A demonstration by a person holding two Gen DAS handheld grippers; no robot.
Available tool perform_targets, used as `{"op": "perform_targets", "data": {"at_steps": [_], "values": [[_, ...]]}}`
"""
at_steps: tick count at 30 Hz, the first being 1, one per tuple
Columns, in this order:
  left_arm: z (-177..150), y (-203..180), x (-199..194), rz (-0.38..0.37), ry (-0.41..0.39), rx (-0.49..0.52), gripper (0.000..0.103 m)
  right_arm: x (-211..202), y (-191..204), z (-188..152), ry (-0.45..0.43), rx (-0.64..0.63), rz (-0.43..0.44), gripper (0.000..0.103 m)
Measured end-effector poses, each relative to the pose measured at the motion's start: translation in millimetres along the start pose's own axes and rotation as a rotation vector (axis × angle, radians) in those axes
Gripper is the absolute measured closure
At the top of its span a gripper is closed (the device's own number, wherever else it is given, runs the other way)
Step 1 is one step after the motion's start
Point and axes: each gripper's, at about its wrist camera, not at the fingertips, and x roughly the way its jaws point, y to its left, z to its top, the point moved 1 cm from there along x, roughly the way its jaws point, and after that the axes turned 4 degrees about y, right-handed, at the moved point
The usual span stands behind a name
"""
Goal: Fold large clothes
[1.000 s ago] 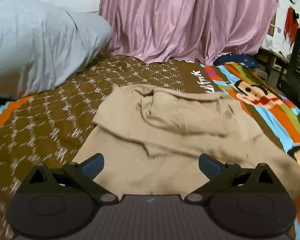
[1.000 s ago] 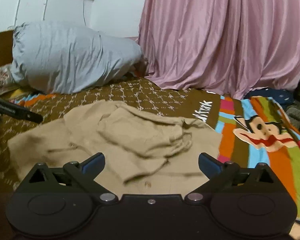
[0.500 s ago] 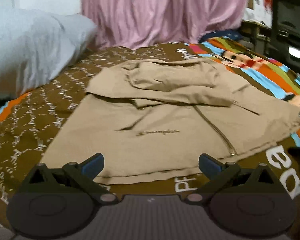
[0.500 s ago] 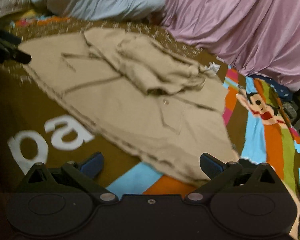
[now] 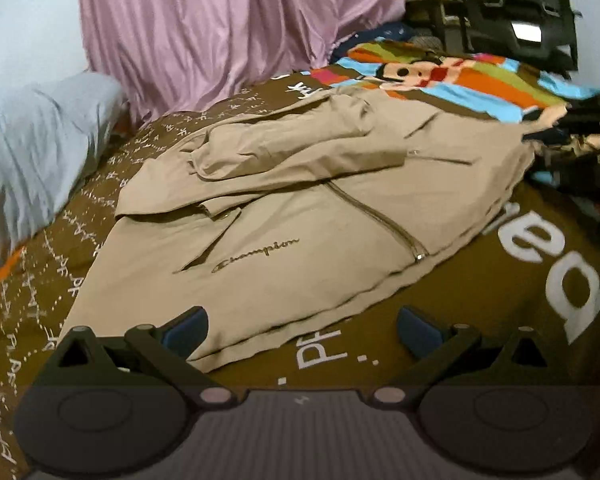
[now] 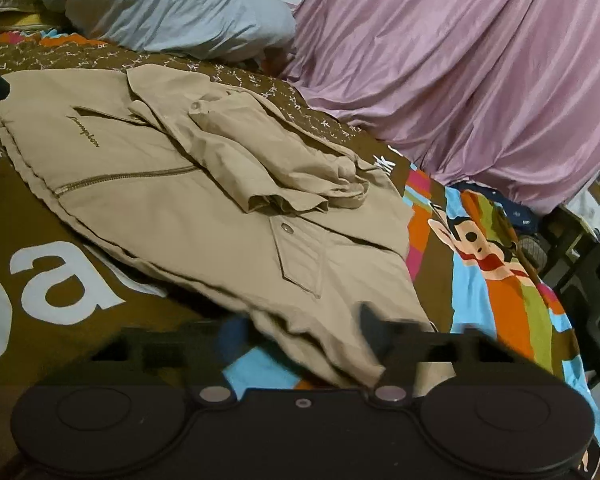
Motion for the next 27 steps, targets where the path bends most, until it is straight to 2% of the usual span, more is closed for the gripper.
{"op": "perform_targets", "data": {"at_steps": [4, 7, 12, 14, 17, 19, 21, 22, 24, 25, 26, 27], "values": [[0.5, 3.7, 6.6, 0.055, 0.002, 0.016, 0.001, -6.8, -13.8, 3.6, -0.062, 0.115, 0.022, 0.086], [3.7, 13.0, 18.8, 0.156, 0.028, 0.011, 0.002, -15.6, -19.2, 7.9, -0.134, 0.154, 0.012, 0.089], [1.2, 37.2, 33.5, 0.340, 0.075, 0.016, 0.011, -26.0, -25.9, 12.1, -0.209, 0.191, -0.015, 0.091], [0.3, 54.7, 35.8, 0.415, 0.098, -0.025, 0.012, -25.4, -27.7, 12.2, -0.203, 0.194, -0.018, 0.091], [-2.6, 82.8, 33.1, 0.452, 0.122, -0.139, 0.015, -21.4, -25.3, 12.1, -0.170, 0.164, -0.018, 0.090], [-4.6, 95.6, 33.4, 0.459, 0.139, -0.192, 0.017, -15.6, -17.7, 10.3, -0.122, 0.102, -0.047, 0.077], [-5.6, 102.0, 35.1, 0.470, 0.152, -0.214, 0.027, -9.6, -10.6, 6.9, -0.073, 0.036, -0.072, 0.057], [-5.5, 103.1, 35.5, 0.473, 0.152, -0.213, 0.030, -7.0, -7.8, 4.9, -0.050, 0.001, -0.092, 0.054], [-4.7, 100.7, 36.0, 0.479, 0.148, -0.197, 0.049, -1.5, -4.0, -0.1, -0.003, -0.054, -0.145, 0.052], [-4.2, 98.9, 36.6, 0.474, 0.147, -0.184, 0.053, 0.3, -5.4, -2.1, 0.014, -0.060, -0.156, 0.052], [-3.7, 96.9, 37.3, 0.467, 0.145, -0.168, 0.062, 0.9, -8.4, -3.5, 0.025, -0.047, -0.155, 0.055], [-3.3, 93.2, 38.1, 0.465, 0.140, -0.154, 0.075, 1.1, -12.0, -4.5, 0.032, -0.026, -0.145, 0.064]]}}
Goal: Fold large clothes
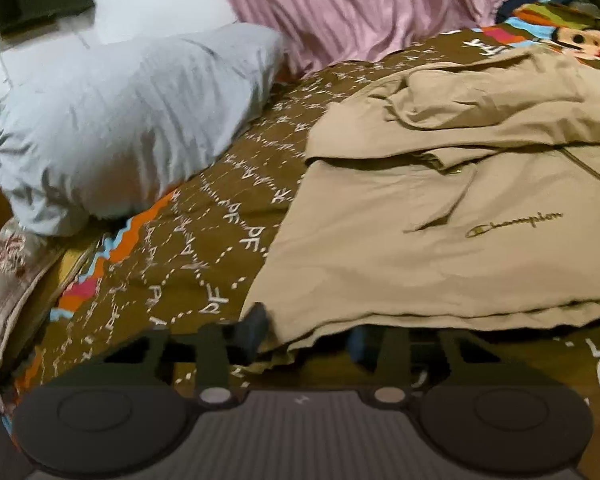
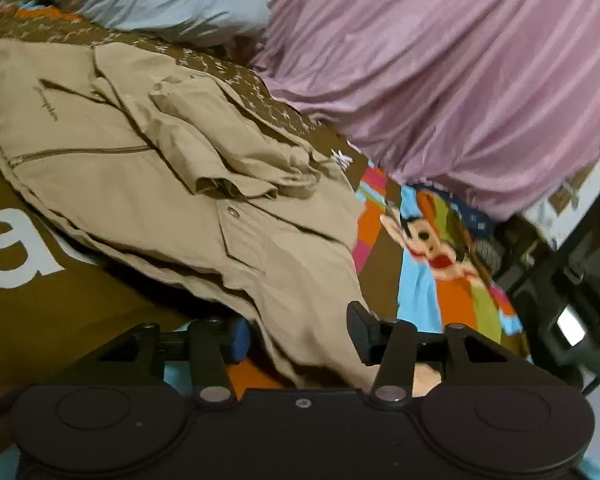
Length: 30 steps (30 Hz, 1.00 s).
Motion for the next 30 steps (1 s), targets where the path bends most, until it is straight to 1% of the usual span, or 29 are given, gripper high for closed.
{"op": "perform_targets", "data": {"at_steps": [1, 2, 3, 5, 8, 11, 12, 14, 17, 21, 23, 25, 27, 30], "values": [[-0.2, -2.0, -0.8, -0.002, -0.011, 0.014, 0.086, 0.8, -2.0, -1.0, 0.005, 0.013, 0.014, 0.071], [0.6, -3.0, -1.4, 0.013, -0.024, 0.025, 0.097, 0.9, -2.7, -1.1, 0.005, 0.019, 0.031, 0.085], [1.5, -2.5, -3.3, 0.022, -0.040, 0.030, 0.099, -0.8, -1.4, -0.8, -0.003, 0.020, 0.042, 0.093], [5.1, 4.1, -12.1, 0.029, -0.082, 0.006, 0.100, -6.5, 0.9, 1.3, -0.030, 0.008, 0.039, 0.098], [12.1, 14.6, -37.3, 0.053, -0.155, -0.014, 0.101, -17.2, -6.7, 5.9, -0.068, 0.031, 0.029, 0.100], [19.8, 25.8, -76.7, 0.024, -0.236, -0.021, 0.101, -39.7, -20.7, 15.1, -0.129, 0.042, 0.005, 0.101], [21.3, 27.4, -89.4, 0.018, -0.250, -0.019, 0.101, -49.4, -26.4, 18.0, -0.148, 0.048, 0.001, 0.101], [21.2, 33.6, -123.2, -0.029, -0.284, -0.036, 0.101, -75.4, -40.0, 25.1, -0.186, 0.056, 0.001, 0.101], [14.6, 44.6, -166.6, -0.081, -0.299, -0.049, 0.101, -123.1, -57.0, 32.2, -0.234, 0.036, -0.003, 0.101], [4.7, 66.7, -212.7, -0.140, -0.303, -0.097, 0.100, -189.0, -81.6, 34.5, -0.246, 0.031, 0.026, 0.101], [5.3, 76.2, -221.5, -0.156, -0.309, -0.116, 0.100, -213.3, -91.7, 35.6, -0.246, 0.038, 0.040, 0.101], [13.2, 81.6, -216.5, -0.169, -0.306, -0.126, 0.100, -223.7, -99.4, 37.0, -0.247, 0.051, 0.046, 0.101], [24.8, 78.0, -203.8, -0.126, -0.315, -0.106, 0.100, -215.9, -105.3, 38.8, -0.253, 0.070, 0.041, 0.101], [54.5, 70.7, -173.4, -0.089, -0.310, -0.070, 0.100, -176.1, -112.7, 47.8, -0.246, 0.053, -0.019, 0.101]]}}
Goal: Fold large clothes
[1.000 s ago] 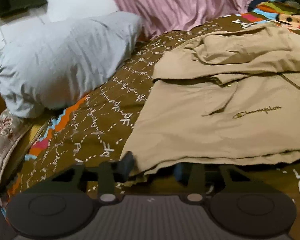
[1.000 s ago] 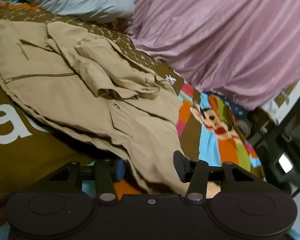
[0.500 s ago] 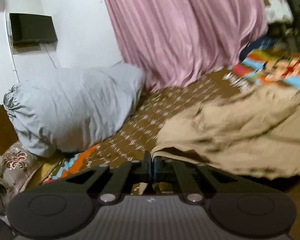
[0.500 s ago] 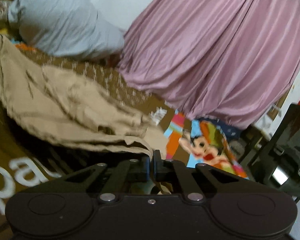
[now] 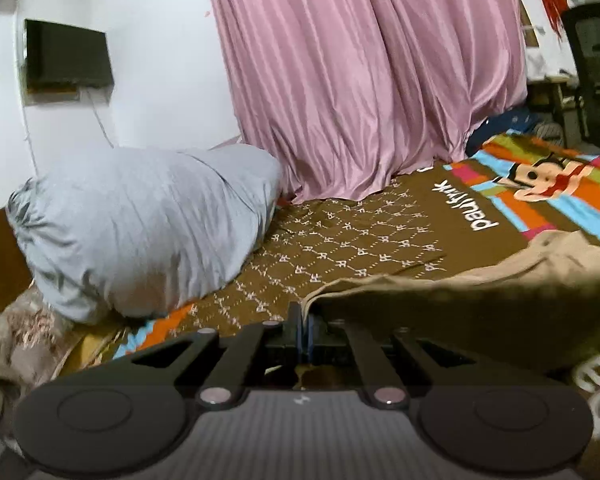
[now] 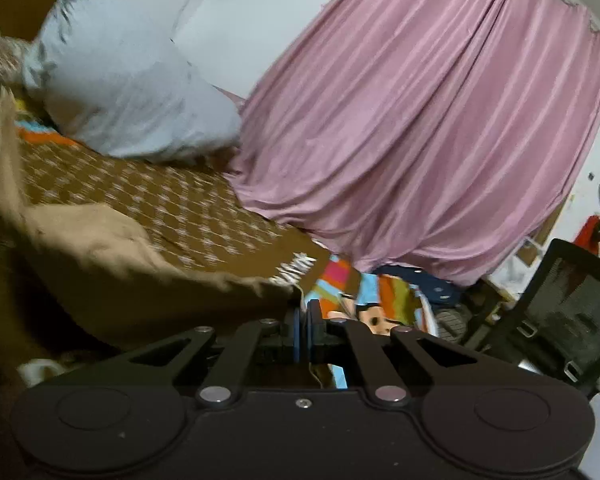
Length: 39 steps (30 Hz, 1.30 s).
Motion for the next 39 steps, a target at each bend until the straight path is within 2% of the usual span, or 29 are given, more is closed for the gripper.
{"op": "perform_targets", "data": {"at_steps": [6, 11, 13, 15, 16, 17, 19, 20, 21, 22, 23, 26, 30, 34, 36, 39], "values": [[26.5, -30.5, 103.1, 0.054, 0.044, 0.065, 0.100, 116.1, -7.1, -2.6, 0.073, 0.037, -0.041, 0.100], [21.5, -57.0, 195.3, 0.038, 0.158, 0.100, 0.100, 204.4, 2.1, -15.9, 0.153, 0.054, -0.064, 0.094], [14.0, -64.3, 229.4, 0.017, 0.231, 0.101, 0.099, 234.1, 8.5, -25.7, 0.184, 0.049, -0.061, 0.089], [6.0, -65.9, 254.7, -0.022, 0.294, 0.067, 0.093, 258.2, 13.4, -39.3, 0.221, 0.055, -0.049, 0.074], [3.2, -63.5, 263.8, -0.038, 0.318, 0.037, 0.090, 265.8, 15.4, -45.1, 0.241, 0.065, -0.047, 0.073], [-0.1, -59.6, 267.4, -0.054, 0.336, -0.005, 0.085, 271.6, 15.2, -51.9, 0.257, 0.086, -0.043, 0.072], [-2.8, -45.9, 268.0, -0.098, 0.354, -0.118, 0.069, 269.5, 9.2, -63.4, 0.265, 0.171, -0.017, 0.054], [-3.8, -36.9, 264.6, -0.118, 0.349, -0.166, 0.053, 265.4, 5.1, -67.5, 0.257, 0.209, -0.009, 0.036], [-4.0, -28.5, 260.7, -0.130, 0.333, -0.211, 0.035, 256.9, -0.1, -71.8, 0.238, 0.249, -0.003, 0.026], [-4.5, -19.8, 253.9, -0.125, 0.314, -0.242, 0.026, 248.1, -4.3, -74.4, 0.222, 0.275, -0.006, 0.024], [-6.8, -13.0, 243.1, -0.106, 0.289, -0.270, 0.013, 238.0, -8.2, -76.6, 0.209, 0.299, -0.019, 0.022], [-11.5, 0.6, 214.7, -0.074, 0.245, -0.300, 0.007, 212.4, -12.7, -83.9, 0.208, 0.353, -0.047, 0.012], [-33.3, 4.0, 182.1, -0.066, 0.250, -0.294, 0.001, 195.3, -13.5, -95.8, 0.202, 0.451, -0.035, 0.008], [-60.0, -6.8, 189.3, 0.004, 0.343, -0.262, 0.004, 203.4, -2.6, -95.9, 0.206, 0.487, 0.041, 0.004], [-75.2, -7.0, 199.2, 0.027, 0.393, -0.271, 0.005, 208.8, 6.7, -97.9, 0.216, 0.440, 0.004, 0.003], [-89.0, -3.8, 216.1, 0.047, 0.465, -0.277, 0.005, 218.9, 14.6, -109.3, 0.284, 0.380, -0.081, 0.001]]}}
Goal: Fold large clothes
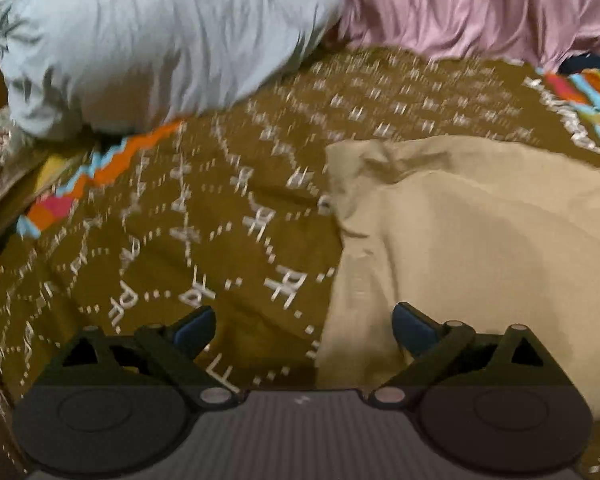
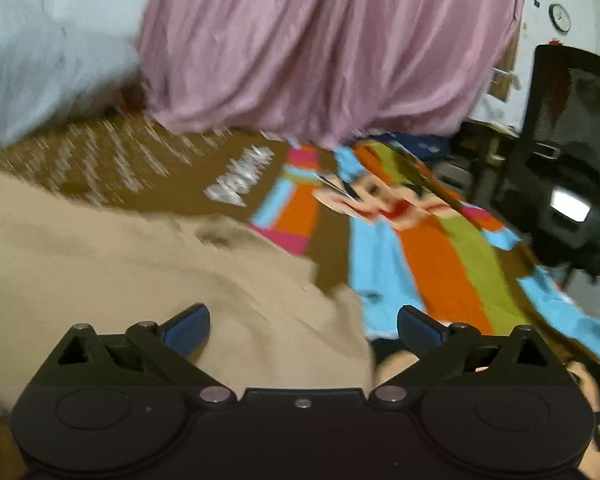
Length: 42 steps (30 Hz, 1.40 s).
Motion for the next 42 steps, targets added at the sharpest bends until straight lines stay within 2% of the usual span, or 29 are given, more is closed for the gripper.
{"op": "perform_targets", "data": {"at_steps": [4, 7, 11, 14, 16, 18, 20, 23, 25, 26, 30, 33, 37, 42], "values": [[0.6, 3.1, 4.0, 0.022, 0.004, -0.007, 0.004, 22.8, -11.1, -10.5, 0.117, 0.073, -0.094, 0.001], [-2.0, 6.1, -5.1, 0.026, -0.013, -0.032, 0.005, 33.5, -12.5, -16.1, 0.170, 0.089, -0.083, 0.001], [-2.4, 7.3, -34.1, 0.040, -0.113, -0.079, 0.005, 7.9, -2.1, -10.5, 0.069, 0.044, -0.101, 0.004], [11.0, -5.6, -57.7, -0.038, -0.213, -0.114, 0.001, -19.2, 11.1, 14.8, -0.074, 0.031, -0.034, 0.001], [25.3, -26.4, -63.8, -0.110, -0.241, -0.111, 0.000, -26.5, 29.2, 33.3, -0.129, 0.023, 0.026, 0.001], [43.1, -54.4, -58.4, -0.192, -0.209, -0.083, 0.000, -19.6, 56.2, 54.4, -0.138, -0.008, 0.124, 0.001], [57.2, -85.3, -44.7, -0.226, -0.178, -0.053, 0.000, -6.9, 82.8, 71.0, -0.128, -0.053, 0.201, 0.001], [61.6, -121.3, -18.9, -0.225, -0.132, 0.021, 0.000, 15.3, 116.8, 78.3, -0.077, -0.164, 0.207, 0.001], [52.0, -138.9, -0.9, -0.183, -0.099, 0.082, 0.000, 36.9, 131.9, 66.4, 0.035, -0.233, 0.202, 0.001], [45.3, -143.0, 5.9, -0.170, -0.097, 0.096, 0.000, 43.9, 134.0, 58.1, 0.065, -0.228, 0.208, 0.001], [27.9, -145.3, 17.6, -0.180, -0.114, 0.067, 0.000, 54.6, 124.7, 30.4, 0.076, -0.123, 0.235, 0.001], [22.3, -144.6, 20.8, -0.179, -0.118, 0.063, 0.000, 57.7, 132.7, 28.2, 0.080, -0.155, 0.216, 0.001], [22.7, -141.7, 19.8, -0.190, -0.118, 0.053, 0.000, 67.1, 130.7, 29.2, 0.097, -0.128, 0.237, 0.001], [25.9, -115.2, 6.1, -0.264, -0.100, -0.016, 0.001, 59.0, 119.9, 31.7, 0.066, -0.088, 0.269, 0.003]]}}
